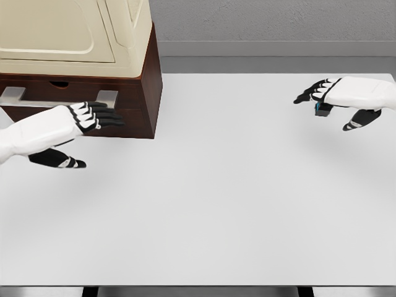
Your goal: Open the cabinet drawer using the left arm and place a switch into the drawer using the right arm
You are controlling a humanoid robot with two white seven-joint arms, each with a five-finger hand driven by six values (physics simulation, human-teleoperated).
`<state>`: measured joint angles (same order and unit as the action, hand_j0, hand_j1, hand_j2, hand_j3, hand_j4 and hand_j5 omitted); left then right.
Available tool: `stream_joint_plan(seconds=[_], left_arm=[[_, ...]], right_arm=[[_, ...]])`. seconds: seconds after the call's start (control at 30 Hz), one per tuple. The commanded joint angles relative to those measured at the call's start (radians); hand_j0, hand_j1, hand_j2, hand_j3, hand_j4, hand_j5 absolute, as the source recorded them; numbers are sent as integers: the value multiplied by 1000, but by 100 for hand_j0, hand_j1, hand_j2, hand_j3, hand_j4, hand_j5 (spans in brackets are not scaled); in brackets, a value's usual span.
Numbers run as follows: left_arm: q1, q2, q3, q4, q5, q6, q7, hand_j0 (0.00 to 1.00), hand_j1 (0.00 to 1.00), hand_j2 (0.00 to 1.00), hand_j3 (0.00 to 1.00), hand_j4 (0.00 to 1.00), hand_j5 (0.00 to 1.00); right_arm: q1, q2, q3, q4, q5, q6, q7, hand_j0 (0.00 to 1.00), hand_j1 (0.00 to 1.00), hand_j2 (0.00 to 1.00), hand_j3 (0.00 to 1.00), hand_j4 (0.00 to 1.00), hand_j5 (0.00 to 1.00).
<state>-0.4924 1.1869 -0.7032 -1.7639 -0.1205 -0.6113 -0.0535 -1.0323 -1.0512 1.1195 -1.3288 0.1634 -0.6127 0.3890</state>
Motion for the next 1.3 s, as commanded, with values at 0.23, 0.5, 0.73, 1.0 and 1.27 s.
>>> stream_joint_plan(seconds=[0.23, 0.5, 0.73, 1.0, 1.27], left_arm=[[-22, 46, -12, 0, 32, 0, 3, 100, 100, 100, 100, 100, 100], [-11, 175, -47, 23, 266, 0, -19, 100, 100, 100, 100, 100, 100], [-12, 168, -70, 64, 329, 0, -69, 100, 100, 100, 100, 100, 100], [-22, 117, -68, 73, 329, 0, -91, 100, 100, 100, 100, 100, 100], [-23, 59, -70, 181, 321, 0, -91, 100, 100, 100, 100, 100, 100]], right_arm=[[-124, 89, 220, 184, 8, 2, 5, 100, 100, 100, 100, 100, 100], [-152, 278, 131, 520, 4, 2, -73, 100, 100, 100, 100, 100, 100], [-143, 333, 115, 707, 12, 2, -44, 100, 100, 100, 100, 100, 100], [-140, 398, 117, 760, 10, 2, -15, 100, 100, 100, 100, 100, 100], [-138, 445, 118, 821, 21, 2, -9, 100, 100, 100, 100, 100, 100]])
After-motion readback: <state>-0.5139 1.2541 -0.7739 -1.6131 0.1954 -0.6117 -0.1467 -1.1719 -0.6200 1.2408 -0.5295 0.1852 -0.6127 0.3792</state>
